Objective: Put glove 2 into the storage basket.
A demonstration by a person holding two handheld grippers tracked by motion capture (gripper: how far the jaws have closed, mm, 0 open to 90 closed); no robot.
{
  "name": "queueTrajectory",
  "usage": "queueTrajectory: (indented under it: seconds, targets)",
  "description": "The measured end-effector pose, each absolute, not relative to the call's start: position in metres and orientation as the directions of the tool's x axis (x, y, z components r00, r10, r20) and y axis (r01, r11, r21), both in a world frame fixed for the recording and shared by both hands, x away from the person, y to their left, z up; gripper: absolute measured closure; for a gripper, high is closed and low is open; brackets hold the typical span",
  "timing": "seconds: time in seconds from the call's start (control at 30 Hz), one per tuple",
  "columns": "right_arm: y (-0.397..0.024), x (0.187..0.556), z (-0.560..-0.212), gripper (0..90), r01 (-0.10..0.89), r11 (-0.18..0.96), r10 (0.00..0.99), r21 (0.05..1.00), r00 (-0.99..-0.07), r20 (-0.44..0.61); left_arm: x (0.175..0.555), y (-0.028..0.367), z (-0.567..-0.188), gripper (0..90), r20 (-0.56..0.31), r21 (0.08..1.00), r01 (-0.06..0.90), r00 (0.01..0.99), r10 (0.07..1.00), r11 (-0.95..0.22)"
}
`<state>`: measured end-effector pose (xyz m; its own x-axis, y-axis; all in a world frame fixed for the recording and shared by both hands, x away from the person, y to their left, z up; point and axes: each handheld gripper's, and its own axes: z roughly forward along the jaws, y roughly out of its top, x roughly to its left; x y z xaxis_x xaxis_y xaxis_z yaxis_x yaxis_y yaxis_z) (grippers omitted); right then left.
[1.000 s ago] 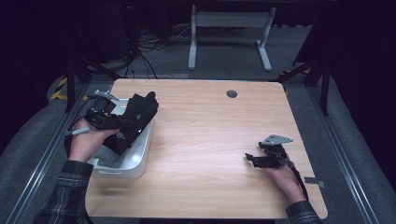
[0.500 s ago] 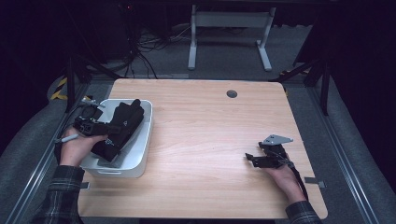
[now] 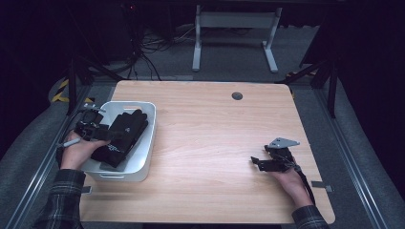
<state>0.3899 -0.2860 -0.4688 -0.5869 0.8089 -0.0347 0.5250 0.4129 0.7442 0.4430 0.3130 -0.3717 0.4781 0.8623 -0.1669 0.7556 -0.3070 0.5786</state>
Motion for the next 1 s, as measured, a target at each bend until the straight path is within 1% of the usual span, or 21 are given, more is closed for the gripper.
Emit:
queueTrajectory:
  seconds: [0.07, 0.23, 1.0]
  targets:
    - [-0.286, 0.39, -0.469, 23.4, 0.525, 0.413, 0.809, 0.744, -0.587, -0.035, 0.44, 0.311, -0.366, 19.9, -0.15, 0.595, 0.743, 0.479, 0.865, -0.308]
    - [-0.286, 0.39, -0.469, 23.4, 0.525, 0.413, 0.809, 0.744, -0.587, -0.035, 0.435, 0.302, -0.354, 17.3, -0.146, 0.616, 0.722, 0.497, 0.855, -0.315]
    - [-0.286, 0.39, -0.469, 23.1, 0.525, 0.414, 0.808, 0.744, -0.588, -0.035, 0.425, 0.233, -0.333, 16.8, -0.151, 0.703, 0.617, 0.615, 0.774, -0.353]
